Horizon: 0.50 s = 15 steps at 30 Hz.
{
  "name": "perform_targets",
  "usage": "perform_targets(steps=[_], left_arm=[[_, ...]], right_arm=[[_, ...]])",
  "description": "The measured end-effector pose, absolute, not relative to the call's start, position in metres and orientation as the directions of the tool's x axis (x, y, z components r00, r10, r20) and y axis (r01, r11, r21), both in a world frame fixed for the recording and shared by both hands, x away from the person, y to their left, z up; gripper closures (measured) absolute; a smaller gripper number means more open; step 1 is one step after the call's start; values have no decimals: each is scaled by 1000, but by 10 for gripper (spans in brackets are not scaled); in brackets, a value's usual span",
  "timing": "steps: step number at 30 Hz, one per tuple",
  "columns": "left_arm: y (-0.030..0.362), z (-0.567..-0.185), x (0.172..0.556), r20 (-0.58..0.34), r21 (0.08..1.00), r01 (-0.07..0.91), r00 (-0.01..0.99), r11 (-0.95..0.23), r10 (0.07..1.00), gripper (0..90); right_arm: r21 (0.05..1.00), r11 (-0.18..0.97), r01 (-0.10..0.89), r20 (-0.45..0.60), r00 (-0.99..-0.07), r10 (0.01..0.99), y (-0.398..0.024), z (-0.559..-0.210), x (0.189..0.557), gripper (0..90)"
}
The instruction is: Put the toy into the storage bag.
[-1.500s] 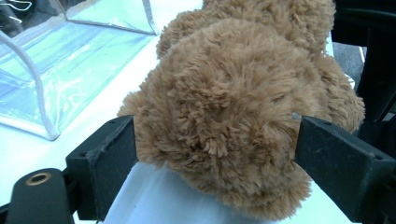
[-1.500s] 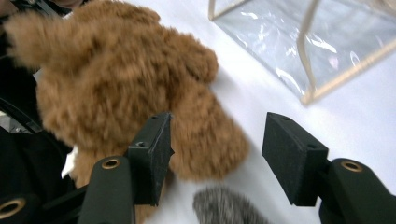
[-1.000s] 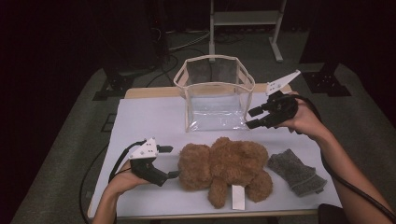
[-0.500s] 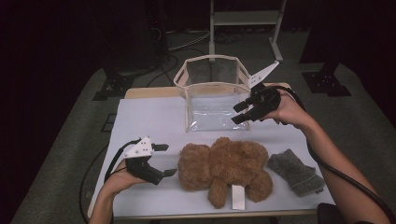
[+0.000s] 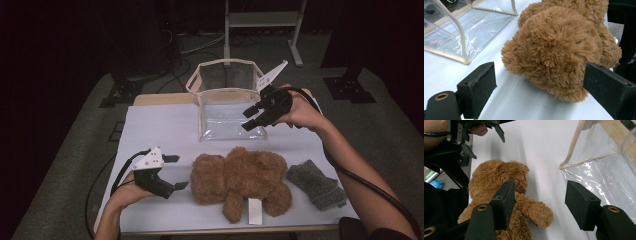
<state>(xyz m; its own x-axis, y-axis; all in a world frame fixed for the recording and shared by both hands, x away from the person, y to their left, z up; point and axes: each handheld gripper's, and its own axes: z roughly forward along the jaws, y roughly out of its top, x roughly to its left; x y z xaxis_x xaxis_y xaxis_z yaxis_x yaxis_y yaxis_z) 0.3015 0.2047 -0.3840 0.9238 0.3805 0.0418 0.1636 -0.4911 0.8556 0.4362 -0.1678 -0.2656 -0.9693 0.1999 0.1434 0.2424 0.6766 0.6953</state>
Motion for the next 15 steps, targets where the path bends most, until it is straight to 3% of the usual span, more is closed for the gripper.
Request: perform_targets(steps=[15], left_arm=[[208,-389,305,35,844,181,921,-504,389,102]], right_arm=[[679,699,225,111,-972,205,-158,-255,449,400]])
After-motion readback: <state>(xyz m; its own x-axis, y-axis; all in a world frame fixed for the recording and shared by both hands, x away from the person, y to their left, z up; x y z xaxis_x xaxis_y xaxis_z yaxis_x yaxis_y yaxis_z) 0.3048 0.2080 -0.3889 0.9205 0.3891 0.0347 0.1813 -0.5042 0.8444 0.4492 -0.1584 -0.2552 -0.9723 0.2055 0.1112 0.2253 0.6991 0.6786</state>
